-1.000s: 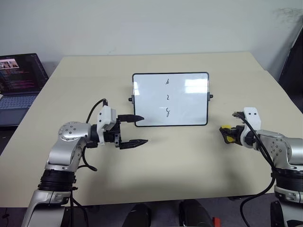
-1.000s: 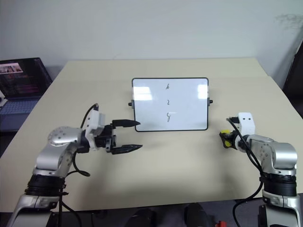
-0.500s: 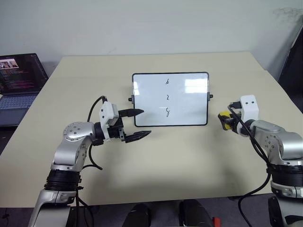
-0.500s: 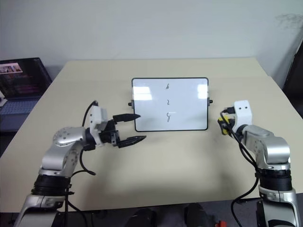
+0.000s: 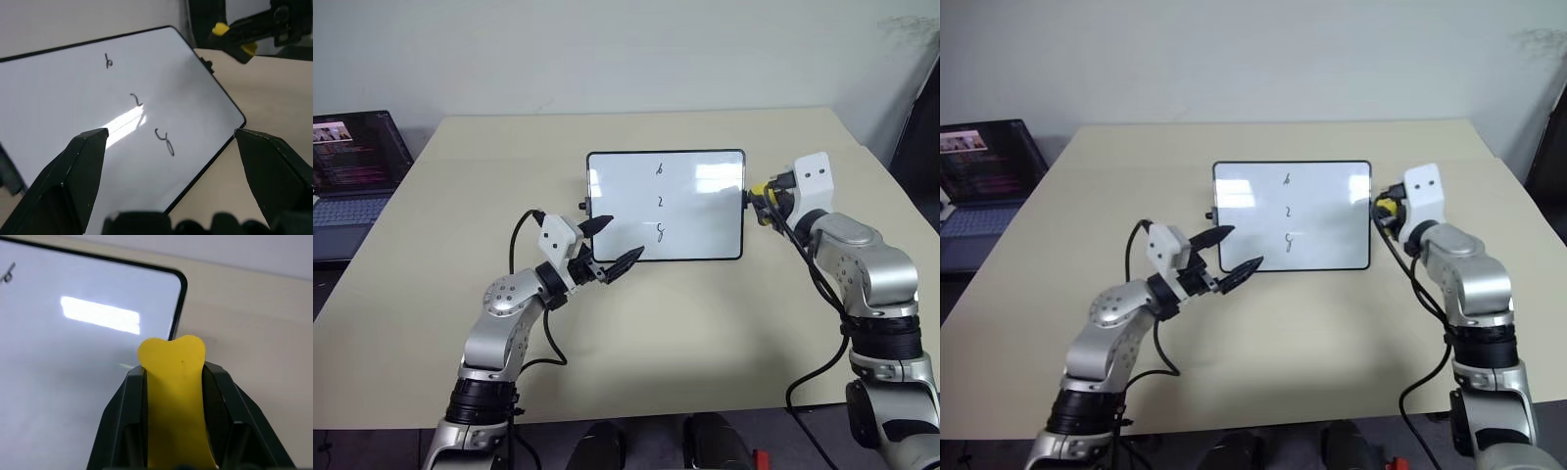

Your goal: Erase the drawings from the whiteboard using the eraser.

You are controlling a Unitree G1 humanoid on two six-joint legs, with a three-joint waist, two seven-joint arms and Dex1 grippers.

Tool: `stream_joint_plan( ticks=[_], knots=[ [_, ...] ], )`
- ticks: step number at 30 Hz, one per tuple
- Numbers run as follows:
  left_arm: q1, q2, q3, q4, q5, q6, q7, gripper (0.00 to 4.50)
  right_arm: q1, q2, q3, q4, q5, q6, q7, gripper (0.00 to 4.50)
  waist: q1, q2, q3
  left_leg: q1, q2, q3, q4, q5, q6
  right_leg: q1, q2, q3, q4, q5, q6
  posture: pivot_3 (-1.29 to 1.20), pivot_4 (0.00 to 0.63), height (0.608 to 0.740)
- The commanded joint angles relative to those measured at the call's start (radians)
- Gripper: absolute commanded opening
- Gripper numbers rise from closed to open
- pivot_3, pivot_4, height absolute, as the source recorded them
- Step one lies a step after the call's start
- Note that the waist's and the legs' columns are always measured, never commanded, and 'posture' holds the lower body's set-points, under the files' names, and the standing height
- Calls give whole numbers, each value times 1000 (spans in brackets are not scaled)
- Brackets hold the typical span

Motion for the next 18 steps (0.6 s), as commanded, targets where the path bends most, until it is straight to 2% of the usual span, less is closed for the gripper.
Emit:
stream_joint_plan(
  ticks=[1, 8, 18],
  knots=[
    [14, -20, 11, -47, 31, -26, 71, 4500, -67, 28, 11, 28, -29, -87, -5, 1333, 0, 0, 0, 0, 0, 0, 0, 0, 0, 0, 0, 0, 0, 0, 0, 0, 150, 740],
    [35, -47, 6, -1, 95, -117, 144, 4500, -148, 113, 54, 124, -70, -211, -2, 1333, -1, 0, 0, 0, 0, 1, 0, 0, 0, -1, 0, 0, 0, 0, 0, 0, 150, 740],
    [29, -61, -10, 43, 128, -169, 157, 4500, -244, 242, 102, 285, -131, -368, -15, 1333, -1, 0, 0, -1, 0, 0, 0, 0, 0, -2, 0, 0, 1, 0, 0, 0, 150, 740]
  ],
)
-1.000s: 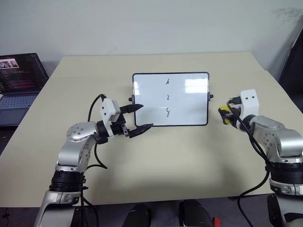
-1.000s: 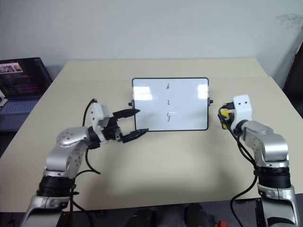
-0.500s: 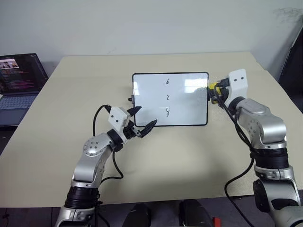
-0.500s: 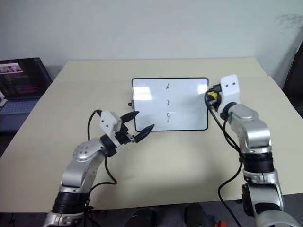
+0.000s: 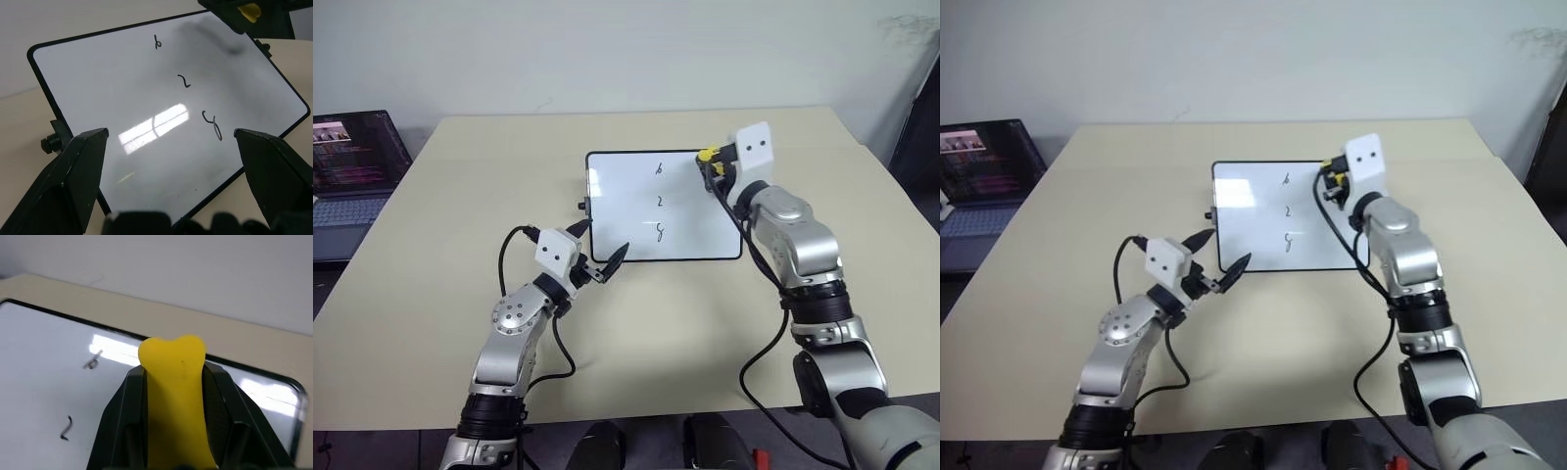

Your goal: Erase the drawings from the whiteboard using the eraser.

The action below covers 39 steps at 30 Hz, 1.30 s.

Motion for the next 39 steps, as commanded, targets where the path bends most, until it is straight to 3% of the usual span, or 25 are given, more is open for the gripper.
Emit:
stream_joint_plan(
  ticks=[1, 12, 39],
  knots=[
    [-16, -4, -7, -7, 13, -37, 6, 4500, -59, 14, 8, 30, -28, -83, 1, 1333, 0, 0, 0, 0, 0, 0, 0, 0, 0, 0, 0, 0, 0, 0, 0, 0, 150, 740],
    [-52, 2, 0, 50, 22, -64, 10, 4500, -146, 58, 32, 205, -81, -202, 16, 1333, 0, 0, 0, -1, 0, 0, 0, 0, 0, -1, 0, 0, 0, 0, 0, 0, 150, 740],
    [-43, 0, 19, 26, 32, -59, 68, 4500, -238, 104, 78, 412, -177, -207, 47, 1333, -2, 0, 0, -1, 0, 1, -1, 0, 0, -2, 0, 0, 0, 0, 0, 0, 150, 740]
  ],
)
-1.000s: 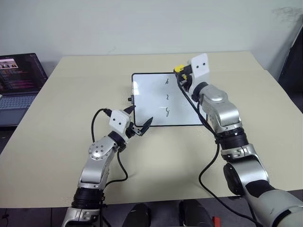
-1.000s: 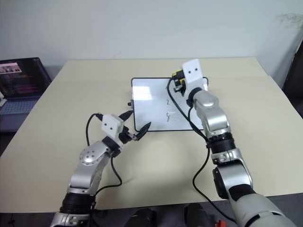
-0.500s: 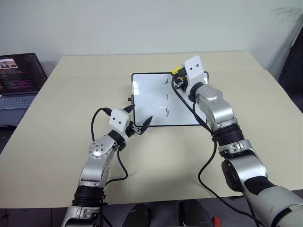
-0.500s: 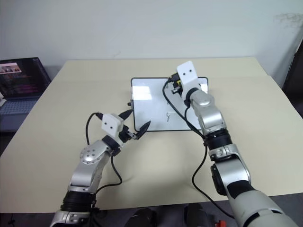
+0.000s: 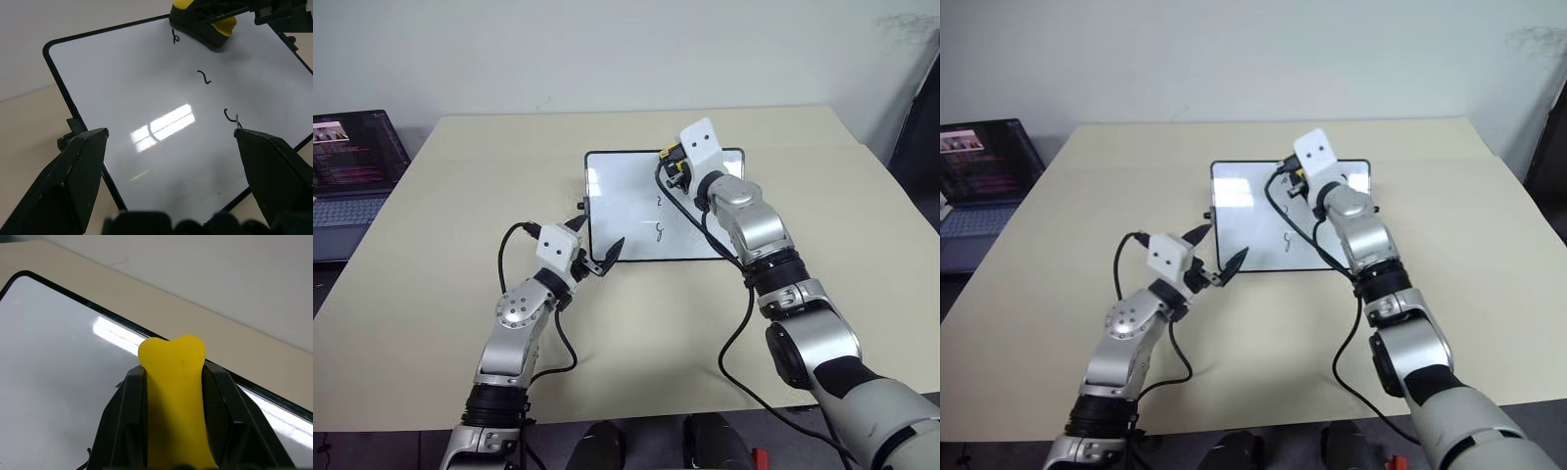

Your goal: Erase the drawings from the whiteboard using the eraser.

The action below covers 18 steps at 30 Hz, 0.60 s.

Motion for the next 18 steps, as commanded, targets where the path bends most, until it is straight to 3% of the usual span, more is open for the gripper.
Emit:
stream_joint_plan(
  ticks=[1, 18],
  knots=[
    [6, 0, 15, -53, 3, -15, 20, 4500, -48, 21, 9, 15, -9, -29, 5, 1333, -1, 0, 0, 0, 0, 0, 0, 0, 0, 0, 0, 0, 0, 0, 0, 0, 150, 740],
    [40, 10, 21, -111, 0, 10, 50, 4500, -30, 43, 23, 38, -25, -28, 39, 1333, -2, 0, 0, 0, 0, 0, 0, 0, 0, -1, 0, 0, 0, 0, 0, 0, 150, 740]
  ],
)
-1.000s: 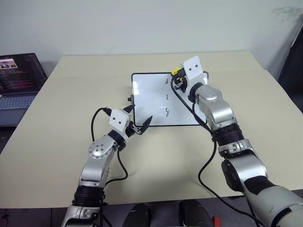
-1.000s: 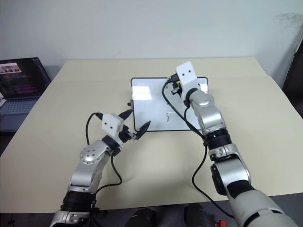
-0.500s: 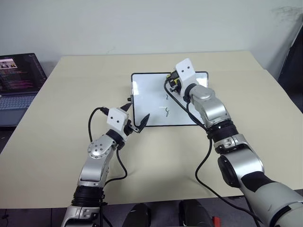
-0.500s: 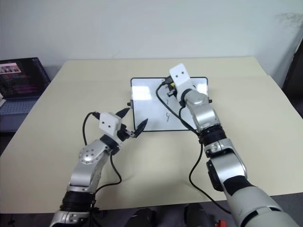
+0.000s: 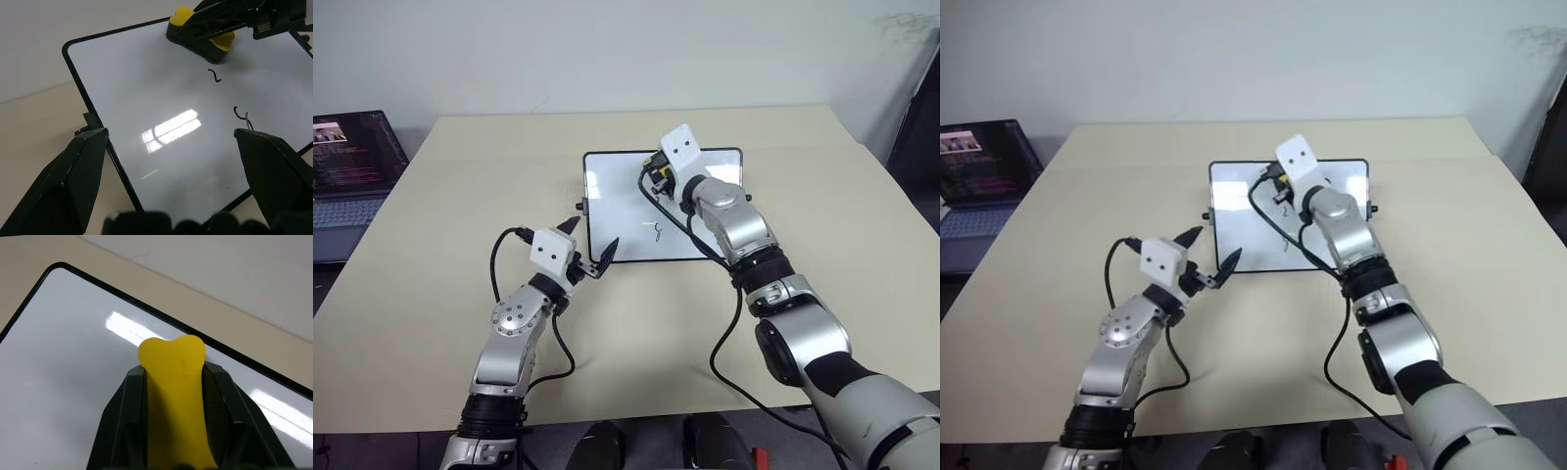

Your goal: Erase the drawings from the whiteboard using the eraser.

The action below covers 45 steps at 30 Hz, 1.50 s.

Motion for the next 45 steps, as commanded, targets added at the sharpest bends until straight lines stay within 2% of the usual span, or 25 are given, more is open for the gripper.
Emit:
stream_joint_plan(
  ticks=[1, 23, 37, 45],
  knots=[
    [-11, 7, 17, -54, -5, -1, 5, 4500, 11, -10, 6, -50, -8, 9, 10, 1333, 0, 0, 0, 0, 0, 0, 0, 0, 0, 0, 0, 0, 0, 0, 0, 0, 150, 740],
    [-58, -1, 8, -13, -11, -3, -27, 4500, 173, -192, -7, -229, -15, 123, 22, 1333, 7, 0, 0, 2, -1, -1, 1, 0, 0, 3, 0, -1, 0, 0, 0, 0, 150, 740],
    [-71, -4, 9, -2, -14, -11, -32, 4500, 129, -118, -21, -331, 25, 184, 8, 1333, 4, 0, 0, 1, 0, -1, 1, 0, 0, 2, 0, -1, 0, 1, 0, 0, 150, 740],
    [-149, -15, -4, 47, -3, -18, -30, 4500, 58, -67, -25, -260, 23, 151, 5, 1333, 4, 0, 0, 0, 0, 0, 1, 0, 0, 1, 0, 0, 0, 1, 0, 0, 150, 740]
  ],
)
